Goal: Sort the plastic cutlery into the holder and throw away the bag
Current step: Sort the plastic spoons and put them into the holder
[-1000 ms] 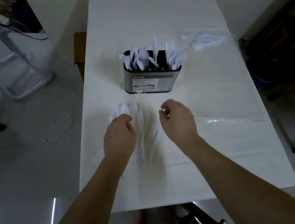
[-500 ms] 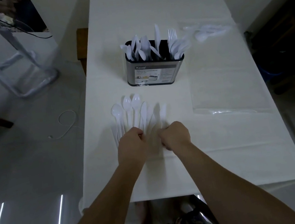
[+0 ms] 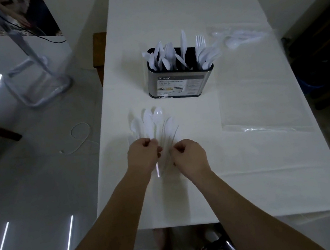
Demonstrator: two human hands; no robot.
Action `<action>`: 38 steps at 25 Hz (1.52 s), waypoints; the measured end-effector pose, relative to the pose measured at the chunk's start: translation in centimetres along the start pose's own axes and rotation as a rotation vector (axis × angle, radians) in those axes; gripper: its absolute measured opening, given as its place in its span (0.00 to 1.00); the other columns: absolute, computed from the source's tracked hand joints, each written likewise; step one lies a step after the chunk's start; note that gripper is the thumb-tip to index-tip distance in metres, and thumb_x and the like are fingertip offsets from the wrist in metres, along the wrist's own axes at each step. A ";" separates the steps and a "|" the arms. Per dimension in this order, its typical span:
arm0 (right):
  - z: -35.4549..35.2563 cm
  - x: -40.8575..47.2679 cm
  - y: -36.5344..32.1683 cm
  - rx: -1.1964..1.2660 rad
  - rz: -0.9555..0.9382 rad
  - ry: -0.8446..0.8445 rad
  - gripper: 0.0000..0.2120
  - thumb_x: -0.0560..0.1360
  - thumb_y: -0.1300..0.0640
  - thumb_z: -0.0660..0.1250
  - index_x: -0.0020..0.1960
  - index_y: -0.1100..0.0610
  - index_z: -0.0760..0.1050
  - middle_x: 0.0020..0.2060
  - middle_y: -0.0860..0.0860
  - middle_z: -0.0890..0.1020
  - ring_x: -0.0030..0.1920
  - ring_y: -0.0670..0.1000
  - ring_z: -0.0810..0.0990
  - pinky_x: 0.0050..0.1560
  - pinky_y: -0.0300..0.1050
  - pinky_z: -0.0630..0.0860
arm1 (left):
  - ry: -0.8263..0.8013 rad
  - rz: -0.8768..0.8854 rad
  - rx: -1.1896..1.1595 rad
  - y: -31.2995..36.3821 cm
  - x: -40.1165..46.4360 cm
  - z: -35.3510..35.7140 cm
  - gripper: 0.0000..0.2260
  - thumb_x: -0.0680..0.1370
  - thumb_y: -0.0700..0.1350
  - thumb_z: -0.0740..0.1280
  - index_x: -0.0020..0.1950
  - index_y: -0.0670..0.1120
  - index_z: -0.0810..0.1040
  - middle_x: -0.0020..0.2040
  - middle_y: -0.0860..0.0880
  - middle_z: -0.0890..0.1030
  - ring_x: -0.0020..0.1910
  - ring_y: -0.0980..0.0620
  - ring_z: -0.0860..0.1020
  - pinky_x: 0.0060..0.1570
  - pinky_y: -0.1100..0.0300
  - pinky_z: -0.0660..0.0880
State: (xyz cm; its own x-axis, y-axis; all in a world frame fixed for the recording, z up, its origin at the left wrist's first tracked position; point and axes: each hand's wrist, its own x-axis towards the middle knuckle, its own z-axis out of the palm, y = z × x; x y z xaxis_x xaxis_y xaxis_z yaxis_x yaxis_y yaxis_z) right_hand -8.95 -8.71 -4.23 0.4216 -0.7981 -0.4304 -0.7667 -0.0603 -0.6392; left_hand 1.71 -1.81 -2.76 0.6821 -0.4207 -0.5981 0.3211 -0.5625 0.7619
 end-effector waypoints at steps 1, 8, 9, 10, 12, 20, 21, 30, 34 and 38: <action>0.1 0.2 -0.3 -0.058 0.041 0.028 0.15 0.74 0.48 0.66 0.34 0.57 0.75 0.29 0.50 0.80 0.30 0.50 0.77 0.33 0.47 0.77 | 0.015 -0.006 -0.037 0.0 0.2 -0.4 0.07 0.80 0.42 0.64 0.47 0.42 0.80 0.39 0.43 0.84 0.38 0.46 0.83 0.45 0.52 0.81; 1.3 0.7 -1.8 -0.155 0.231 -0.060 0.10 0.72 0.52 0.67 0.35 0.55 0.73 0.33 0.52 0.81 0.34 0.54 0.82 0.32 0.42 0.78 | 0.004 -0.104 -0.163 -0.4 0.5 -1.1 0.05 0.81 0.39 0.63 0.53 0.44 0.78 0.40 0.44 0.81 0.35 0.50 0.80 0.39 0.59 0.80; 1.4 0.6 -1.5 -0.132 0.246 -0.055 0.08 0.71 0.53 0.67 0.36 0.56 0.74 0.34 0.53 0.82 0.34 0.56 0.83 0.35 0.46 0.81 | 0.000 -0.106 -0.156 -0.4 0.5 -1.0 0.06 0.81 0.38 0.62 0.52 0.44 0.79 0.41 0.44 0.81 0.34 0.51 0.80 0.36 0.61 0.79; 1.5 0.6 -1.3 -0.109 0.254 -0.052 0.08 0.71 0.53 0.67 0.36 0.56 0.75 0.34 0.54 0.83 0.34 0.56 0.84 0.37 0.48 0.83 | -0.005 -0.103 -0.148 -0.4 0.5 -1.0 0.07 0.81 0.38 0.61 0.52 0.43 0.79 0.41 0.44 0.81 0.34 0.52 0.79 0.34 0.64 0.78; 1.7 0.4 -1.2 -0.085 0.256 -0.053 0.08 0.71 0.53 0.67 0.37 0.56 0.75 0.34 0.54 0.83 0.35 0.57 0.84 0.38 0.49 0.84 | -0.013 -0.094 -0.134 -0.5 0.6 -1.0 0.07 0.81 0.38 0.61 0.54 0.43 0.79 0.41 0.44 0.81 0.35 0.52 0.79 0.32 0.66 0.76; 1.5 0.1 -2.1 0.028 0.318 -0.075 0.08 0.69 0.57 0.67 0.36 0.60 0.77 0.31 0.56 0.83 0.29 0.57 0.84 0.35 0.53 0.84 | -0.027 -0.148 -0.201 -1.1 1.1 -1.3 0.08 0.79 0.34 0.62 0.54 0.42 0.78 0.45 0.41 0.84 0.40 0.47 0.83 0.38 0.58 0.80; 1.3 -0.1 -2.2 0.040 0.313 -0.069 0.08 0.69 0.56 0.68 0.35 0.61 0.78 0.30 0.56 0.83 0.29 0.57 0.84 0.36 0.54 0.84 | -0.036 -0.162 -0.229 -1.1 1.4 -1.2 0.08 0.78 0.34 0.63 0.54 0.41 0.79 0.45 0.41 0.84 0.42 0.46 0.84 0.39 0.57 0.80; 1.3 -0.4 -3.1 0.084 0.115 -0.198 0.12 0.73 0.48 0.69 0.40 0.56 0.82 0.33 0.54 0.85 0.35 0.54 0.85 0.41 0.56 0.84 | -0.161 -0.038 -0.209 -0.3 1.4 -1.5 0.07 0.76 0.36 0.66 0.49 0.40 0.84 0.43 0.44 0.86 0.44 0.47 0.84 0.38 0.59 0.79; 0.9 -0.7 -2.9 0.170 0.089 -0.171 0.08 0.75 0.51 0.69 0.38 0.52 0.81 0.33 0.52 0.84 0.35 0.54 0.83 0.41 0.55 0.84 | -0.163 -0.101 -0.441 -0.2 1.6 -1.5 0.06 0.77 0.34 0.67 0.50 0.37 0.83 0.47 0.40 0.86 0.47 0.44 0.85 0.45 0.53 0.80; 0.4 -1.3 -2.9 0.313 0.124 -0.170 0.06 0.75 0.56 0.69 0.42 0.57 0.81 0.38 0.56 0.85 0.36 0.54 0.83 0.38 0.48 0.84 | -0.179 -0.153 -0.588 0.6 1.8 -1.4 0.05 0.79 0.35 0.67 0.49 0.38 0.82 0.48 0.40 0.86 0.49 0.44 0.85 0.49 0.50 0.81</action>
State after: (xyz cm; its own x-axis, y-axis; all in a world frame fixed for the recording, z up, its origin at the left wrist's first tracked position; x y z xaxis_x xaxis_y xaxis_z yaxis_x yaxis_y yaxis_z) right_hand -7.09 -7.26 -2.10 0.4296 -0.6752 -0.5996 -0.6428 0.2377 -0.7282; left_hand 4.08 -1.91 -3.01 0.4960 -0.5074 -0.7047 0.7484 -0.1619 0.6432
